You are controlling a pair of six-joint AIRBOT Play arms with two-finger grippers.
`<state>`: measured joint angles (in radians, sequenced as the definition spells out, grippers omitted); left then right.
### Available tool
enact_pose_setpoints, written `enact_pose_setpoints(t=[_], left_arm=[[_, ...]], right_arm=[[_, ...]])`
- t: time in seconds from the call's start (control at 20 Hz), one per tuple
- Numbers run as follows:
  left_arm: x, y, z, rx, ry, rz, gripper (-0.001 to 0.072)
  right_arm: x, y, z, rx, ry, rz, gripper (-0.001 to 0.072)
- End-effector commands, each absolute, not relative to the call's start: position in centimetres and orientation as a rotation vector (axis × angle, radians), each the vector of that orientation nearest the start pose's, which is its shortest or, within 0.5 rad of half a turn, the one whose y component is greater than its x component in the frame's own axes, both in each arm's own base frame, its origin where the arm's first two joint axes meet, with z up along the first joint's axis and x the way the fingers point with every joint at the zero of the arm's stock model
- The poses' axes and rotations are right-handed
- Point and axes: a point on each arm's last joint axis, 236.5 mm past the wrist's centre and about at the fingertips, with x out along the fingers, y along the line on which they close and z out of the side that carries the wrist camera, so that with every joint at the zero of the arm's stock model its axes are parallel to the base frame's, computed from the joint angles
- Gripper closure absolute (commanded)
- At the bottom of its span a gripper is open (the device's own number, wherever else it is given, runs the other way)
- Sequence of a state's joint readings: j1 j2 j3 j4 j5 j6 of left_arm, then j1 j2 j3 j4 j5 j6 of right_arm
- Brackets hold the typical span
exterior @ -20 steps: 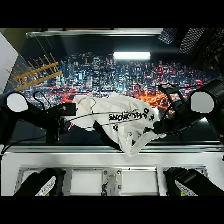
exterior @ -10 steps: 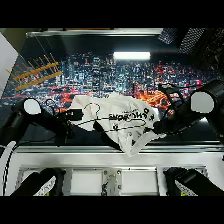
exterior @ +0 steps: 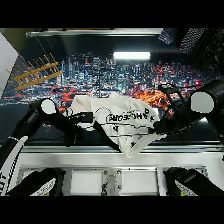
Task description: Fold the clothes and pants, and hang the long-sleeved shirts on hangers.
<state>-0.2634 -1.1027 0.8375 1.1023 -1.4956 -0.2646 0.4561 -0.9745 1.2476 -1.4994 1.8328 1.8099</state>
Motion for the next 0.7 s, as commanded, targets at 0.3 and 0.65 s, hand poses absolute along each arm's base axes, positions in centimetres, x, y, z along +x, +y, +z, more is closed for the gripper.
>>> enact_pose_setpoints(t=[0.3, 0.65], left_arm=[[18.7, -19.6, -1.1, 0.674, 1.046, -1.55, 0.0698], [17.9, -20.4, -1.2, 0.715, 1.034, -1.584, 0.0698]], right_arm=[[19.3, 11.8, 10.7, -0.122, 1.585, 0.259, 0.0697], [20.0, 10.6, 10.7, -0.16, 1.561, 0.214, 0.0698]])
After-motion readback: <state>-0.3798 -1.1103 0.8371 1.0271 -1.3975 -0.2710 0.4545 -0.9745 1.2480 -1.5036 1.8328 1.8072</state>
